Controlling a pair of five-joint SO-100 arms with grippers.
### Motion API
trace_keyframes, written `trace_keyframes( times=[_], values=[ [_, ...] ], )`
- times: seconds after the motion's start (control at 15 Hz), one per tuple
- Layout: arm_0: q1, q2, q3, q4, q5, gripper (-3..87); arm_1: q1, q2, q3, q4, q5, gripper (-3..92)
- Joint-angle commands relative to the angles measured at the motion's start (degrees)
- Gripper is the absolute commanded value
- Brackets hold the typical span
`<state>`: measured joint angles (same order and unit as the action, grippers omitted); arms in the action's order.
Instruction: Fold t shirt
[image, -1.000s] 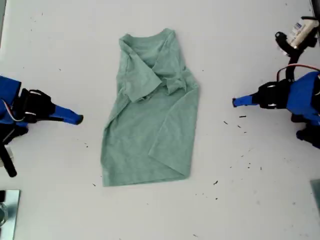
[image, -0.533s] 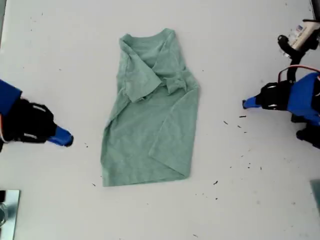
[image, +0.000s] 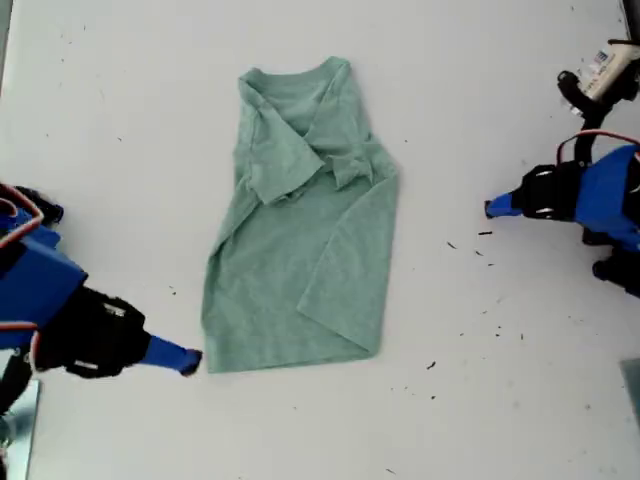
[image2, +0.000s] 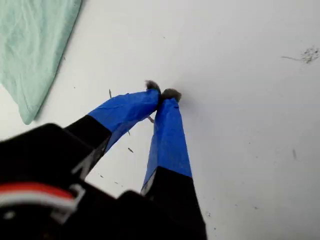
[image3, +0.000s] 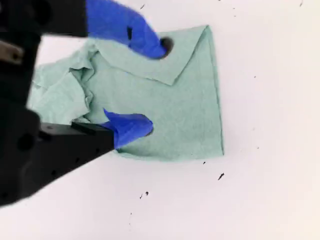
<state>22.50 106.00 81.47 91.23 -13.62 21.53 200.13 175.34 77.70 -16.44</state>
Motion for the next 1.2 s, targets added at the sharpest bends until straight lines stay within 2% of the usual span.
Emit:
trace_keyframes(
  times=[0.0,0.27,0.47,0.67,0.73,0.87,1.0,1.07,1.13],
  values=[
    [-0.9,-3.4,3.5,-1.7,-0.3,31.0,-1.0,0.6,1.4,0.1,0.7,1.8],
    [-2.8,-4.7,20.4,-15.3,-1.3,29.9,-3.8,0.6,1.3,0.1,1.8,1.7],
    [-4.3,-8.3,28.6,-21.5,-3.9,29.5,-5.3,0.6,1.3,0.1,1.9,1.7],
    [-5.9,-15.4,35.1,-33.0,-5.1,29.1,-7.6,0.6,1.3,1.1,3.1,1.7],
    [-6.3,-17.7,35.9,-35.7,-5.3,22.4,-8.5,0.6,1.3,1.3,3.4,1.7],
    [-6.4,-19.3,36.0,-41.2,-5.3,1.2,-9.4,0.6,1.3,1.4,3.5,1.7],
    [-4.7,-23.3,35.2,-49.6,-5.4,-0.3,-9.8,0.6,1.3,1.5,3.2,1.7],
    [-3.7,-24.3,34.5,-50.5,-7.4,-0.3,-10.5,0.6,1.3,1.5,3.3,1.7],
    [-3.3,-22.2,34.2,-47.9,-8.4,-0.3,-10.9,0.6,1.2,1.5,3.4,1.7]
  ],
)
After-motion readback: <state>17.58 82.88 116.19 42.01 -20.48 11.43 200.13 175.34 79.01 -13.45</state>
